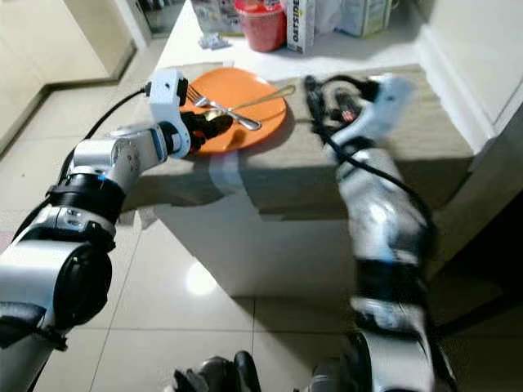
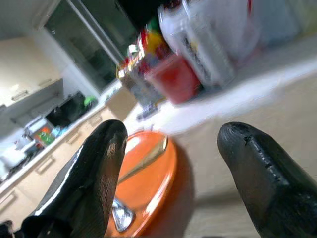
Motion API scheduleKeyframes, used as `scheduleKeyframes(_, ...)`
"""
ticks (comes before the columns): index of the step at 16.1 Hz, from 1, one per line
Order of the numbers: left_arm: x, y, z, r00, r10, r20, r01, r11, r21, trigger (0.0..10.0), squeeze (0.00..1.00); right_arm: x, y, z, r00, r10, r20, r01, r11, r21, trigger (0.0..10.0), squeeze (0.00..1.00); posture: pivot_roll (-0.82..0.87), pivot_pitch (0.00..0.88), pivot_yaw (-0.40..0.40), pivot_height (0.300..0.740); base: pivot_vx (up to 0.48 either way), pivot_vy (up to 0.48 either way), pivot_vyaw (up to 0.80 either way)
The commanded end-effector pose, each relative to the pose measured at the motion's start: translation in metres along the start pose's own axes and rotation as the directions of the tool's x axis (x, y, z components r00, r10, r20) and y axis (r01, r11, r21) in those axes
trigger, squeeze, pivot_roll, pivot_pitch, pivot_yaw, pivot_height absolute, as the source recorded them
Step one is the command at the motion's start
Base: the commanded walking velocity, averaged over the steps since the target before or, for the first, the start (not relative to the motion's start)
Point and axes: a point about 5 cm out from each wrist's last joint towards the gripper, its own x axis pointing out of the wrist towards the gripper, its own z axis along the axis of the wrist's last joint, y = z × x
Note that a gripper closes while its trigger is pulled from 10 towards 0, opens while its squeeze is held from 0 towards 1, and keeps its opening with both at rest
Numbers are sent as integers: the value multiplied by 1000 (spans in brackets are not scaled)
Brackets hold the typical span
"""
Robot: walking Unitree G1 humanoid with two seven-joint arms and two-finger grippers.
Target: Setting the table
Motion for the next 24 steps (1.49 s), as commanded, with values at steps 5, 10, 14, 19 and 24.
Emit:
scheduleKeyframes(5, -1, 2, -45, 982, 0, -190, -14, 997, -76, 10000, 0, 36, 17, -23, 998, 50, -44, -44, 989, 139, 10000, 0, -140, 145, 171, 740, 0, 0, 0)
scheduleKeyframes(10, -5, 0, -43, 982, -3, -190, -13, 997, -80, 10000, 0, 52, 25, -32, 997, 61, -51, -51, 982, 183, 10000, 0, -112, 150, 168, 740, 0, 0, 0)
scheduleKeyframes(14, -8, -2, -42, 982, -4, -189, -12, 997, -81, 10000, 0, 55, 25, -41, 997, 36, -67, -21, 978, 206, 10000, 0, -107, 151, 169, 740, 0, 0, 0)
scheduleKeyframes(19, -9, -2, -42, 982, 0, -189, -16, 996, -82, 10000, 0, 59, 24, -42, 998, -1, -56, 12, 980, 198, 10000, 0, -111, 152, 168, 740, 0, 0, 0)
scheduleKeyframes(24, -10, -3, -38, 984, 2, -178, -18, 996, -84, 10000, 0, 58, 27, -55, 993, -13, -115, 28, 992, 122, 10000, 1000, -110, 156, 165, 740, 0, 0, 0)
